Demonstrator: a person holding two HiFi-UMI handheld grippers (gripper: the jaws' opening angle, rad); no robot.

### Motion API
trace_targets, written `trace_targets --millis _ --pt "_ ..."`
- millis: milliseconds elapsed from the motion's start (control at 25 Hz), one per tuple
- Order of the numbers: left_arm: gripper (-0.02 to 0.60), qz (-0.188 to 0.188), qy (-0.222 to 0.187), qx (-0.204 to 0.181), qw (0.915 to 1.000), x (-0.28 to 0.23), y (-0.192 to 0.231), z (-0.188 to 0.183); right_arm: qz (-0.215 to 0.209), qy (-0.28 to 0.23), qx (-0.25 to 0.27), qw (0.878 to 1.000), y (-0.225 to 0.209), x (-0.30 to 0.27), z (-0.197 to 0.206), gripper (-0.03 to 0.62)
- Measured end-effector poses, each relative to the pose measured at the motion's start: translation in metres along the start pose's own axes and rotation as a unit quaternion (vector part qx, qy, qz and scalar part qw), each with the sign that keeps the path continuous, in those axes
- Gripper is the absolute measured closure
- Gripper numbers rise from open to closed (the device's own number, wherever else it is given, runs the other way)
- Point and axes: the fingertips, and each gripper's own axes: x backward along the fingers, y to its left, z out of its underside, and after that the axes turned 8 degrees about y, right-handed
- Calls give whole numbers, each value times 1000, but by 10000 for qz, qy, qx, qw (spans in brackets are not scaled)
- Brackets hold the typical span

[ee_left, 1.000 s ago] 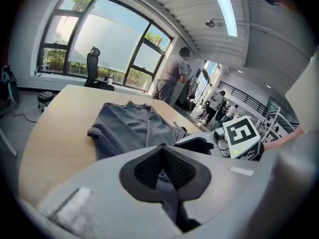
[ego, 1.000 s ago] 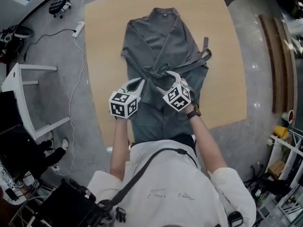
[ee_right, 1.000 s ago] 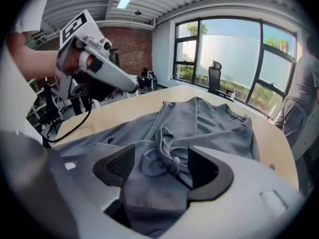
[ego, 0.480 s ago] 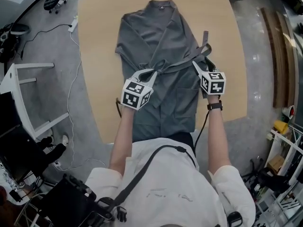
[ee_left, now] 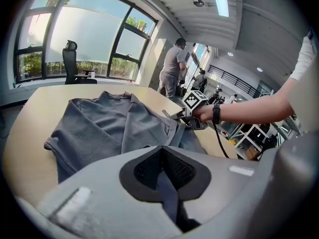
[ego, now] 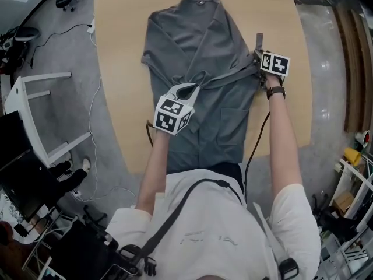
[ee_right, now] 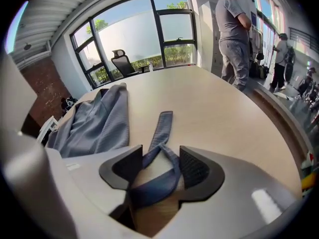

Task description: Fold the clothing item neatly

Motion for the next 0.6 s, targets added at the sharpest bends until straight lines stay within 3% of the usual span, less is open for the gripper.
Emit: trace_targets --millis 120,160,200,280,440,600 --pt "575 -44 55 51 10000 -1 5 4 405 -94 235 9989 2 -3 3 403" --pt "575 -61 67 73 9999 -2 6 5 510 -160 316 9981 3 -3 3 446" --pt "575 -76 72 90 9999 -2 8 5 584 -217 366 9974 4 -3 3 540" --pt "575 -93 41 111 9999 0 9 4 583 -323 390 9970 6 -1 3 563" --pt "575 -171 -93 163 9997 15 14 3 39 -1056 310 9939 28 35 -19 566" --pt "575 -278 -304 340 9986 38 24 10 -742 -2002 636 9749 92 118 -28 566"
